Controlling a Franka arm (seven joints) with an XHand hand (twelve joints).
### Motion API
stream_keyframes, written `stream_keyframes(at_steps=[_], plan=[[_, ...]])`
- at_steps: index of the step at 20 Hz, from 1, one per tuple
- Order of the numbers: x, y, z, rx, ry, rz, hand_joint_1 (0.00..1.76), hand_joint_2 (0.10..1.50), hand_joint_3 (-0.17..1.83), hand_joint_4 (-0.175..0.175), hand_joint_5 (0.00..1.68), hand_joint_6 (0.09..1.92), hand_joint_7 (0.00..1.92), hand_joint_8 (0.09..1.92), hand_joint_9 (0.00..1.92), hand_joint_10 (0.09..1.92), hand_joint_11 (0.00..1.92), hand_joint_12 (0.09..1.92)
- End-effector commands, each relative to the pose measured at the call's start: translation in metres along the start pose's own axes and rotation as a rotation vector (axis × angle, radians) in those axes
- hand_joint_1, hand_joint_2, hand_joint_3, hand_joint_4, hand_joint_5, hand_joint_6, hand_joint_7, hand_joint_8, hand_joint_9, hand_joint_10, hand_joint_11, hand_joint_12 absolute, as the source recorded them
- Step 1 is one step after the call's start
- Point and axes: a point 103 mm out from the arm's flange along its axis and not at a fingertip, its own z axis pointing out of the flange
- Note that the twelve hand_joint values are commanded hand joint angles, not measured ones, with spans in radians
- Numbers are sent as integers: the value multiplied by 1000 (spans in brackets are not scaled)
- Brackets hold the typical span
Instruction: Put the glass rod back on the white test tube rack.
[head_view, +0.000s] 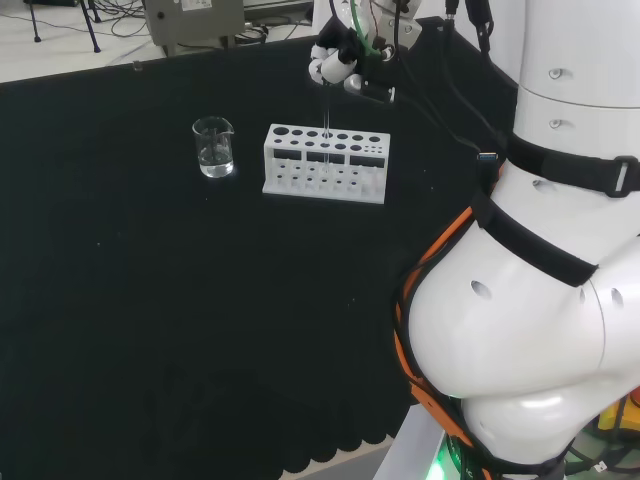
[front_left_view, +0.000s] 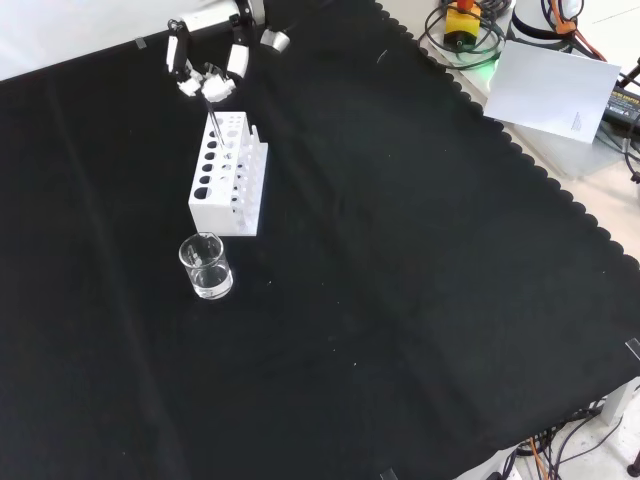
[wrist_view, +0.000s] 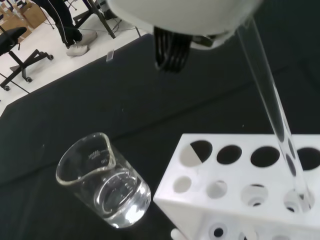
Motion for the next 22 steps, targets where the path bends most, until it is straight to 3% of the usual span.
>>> stream_keyframes(at_steps=[1, 22], plan=[[-4, 9, -6, 1, -9, 15, 1305, 612, 925, -175, 1070, 880, 1151, 1304, 1684, 829, 1682, 796], [-15, 3, -5, 0, 10, 30, 1305, 612, 924, -175, 1070, 878, 1151, 1303, 1686, 831, 1682, 799]])
